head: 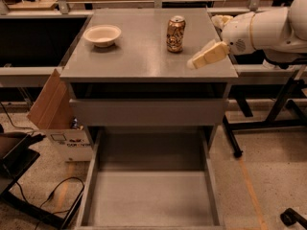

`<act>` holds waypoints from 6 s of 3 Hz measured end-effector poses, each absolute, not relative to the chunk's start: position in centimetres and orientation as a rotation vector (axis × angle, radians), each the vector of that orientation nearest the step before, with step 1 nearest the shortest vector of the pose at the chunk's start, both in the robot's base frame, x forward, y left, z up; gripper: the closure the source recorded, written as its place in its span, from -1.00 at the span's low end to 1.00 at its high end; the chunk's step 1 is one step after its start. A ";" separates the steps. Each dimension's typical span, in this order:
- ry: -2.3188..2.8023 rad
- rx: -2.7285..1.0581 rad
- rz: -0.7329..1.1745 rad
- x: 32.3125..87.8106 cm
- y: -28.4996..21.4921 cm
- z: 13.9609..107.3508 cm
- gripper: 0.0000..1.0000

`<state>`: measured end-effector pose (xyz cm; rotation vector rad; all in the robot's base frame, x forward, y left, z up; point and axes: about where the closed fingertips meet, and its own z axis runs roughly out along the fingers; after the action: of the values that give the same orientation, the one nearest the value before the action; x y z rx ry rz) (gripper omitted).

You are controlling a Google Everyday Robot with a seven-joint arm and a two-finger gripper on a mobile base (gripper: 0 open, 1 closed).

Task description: Place orange can into middle drawer

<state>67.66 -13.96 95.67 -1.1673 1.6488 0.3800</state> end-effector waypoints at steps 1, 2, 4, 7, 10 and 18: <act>1.650 -1.149 0.387 68.4 -13.6 95.2 -1.00; 1.612 -1.089 0.443 72.1 -12.2 94.4 -1.00; 1.498 -0.908 0.509 83.2 -10.4 94.7 -1.00; 1.498 -0.693 0.565 89.3 -10.1 93.1 -0.69; 1.445 -0.707 0.647 88.9 -6.5 94.0 0.86; 1.356 -0.860 0.757 60.3 -13.7 88.7 1.00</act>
Offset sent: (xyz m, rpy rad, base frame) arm 0.1050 0.0208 -0.0228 0.2210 -0.0293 -0.0298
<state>60.27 -13.68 88.65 -0.8603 1.3560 0.7574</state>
